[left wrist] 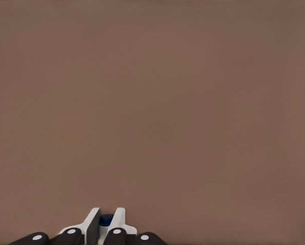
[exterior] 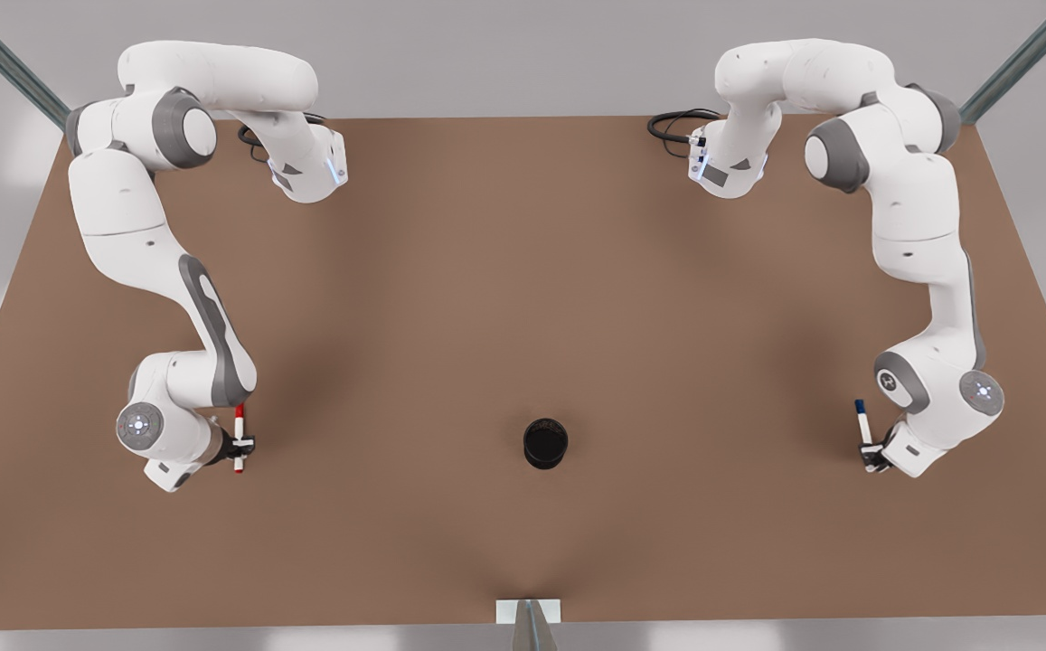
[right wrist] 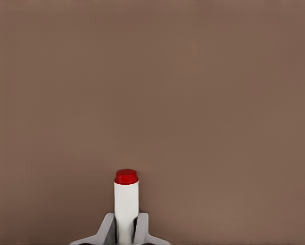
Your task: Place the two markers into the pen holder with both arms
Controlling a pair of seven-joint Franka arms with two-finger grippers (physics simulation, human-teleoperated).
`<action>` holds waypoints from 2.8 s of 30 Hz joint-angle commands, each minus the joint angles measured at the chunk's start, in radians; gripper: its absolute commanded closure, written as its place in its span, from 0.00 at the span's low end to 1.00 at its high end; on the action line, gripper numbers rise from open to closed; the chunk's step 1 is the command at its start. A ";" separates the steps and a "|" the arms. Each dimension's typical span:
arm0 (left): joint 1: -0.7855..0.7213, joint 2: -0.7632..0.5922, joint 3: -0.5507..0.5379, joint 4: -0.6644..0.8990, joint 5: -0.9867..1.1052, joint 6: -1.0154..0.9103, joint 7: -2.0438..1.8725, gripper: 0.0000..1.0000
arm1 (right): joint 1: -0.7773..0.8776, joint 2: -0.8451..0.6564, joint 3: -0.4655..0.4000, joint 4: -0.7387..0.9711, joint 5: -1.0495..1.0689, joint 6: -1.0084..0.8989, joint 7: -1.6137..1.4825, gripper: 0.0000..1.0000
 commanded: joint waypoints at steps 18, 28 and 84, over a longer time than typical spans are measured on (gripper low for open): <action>-0.192 -0.209 0.118 0.103 0.009 -0.490 -0.219 0.79 | 0.216 -0.120 0.417 0.147 -0.008 0.297 0.163 0.75; -0.224 -0.321 0.121 0.116 0.006 -0.680 -0.256 0.79 | 0.535 0.048 0.261 0.374 -0.002 0.676 0.224 0.75; -0.602 -0.143 -0.189 0.148 -0.227 0.019 -0.503 0.00 | 0.220 -0.612 -0.020 -0.059 0.233 -0.490 0.235 0.00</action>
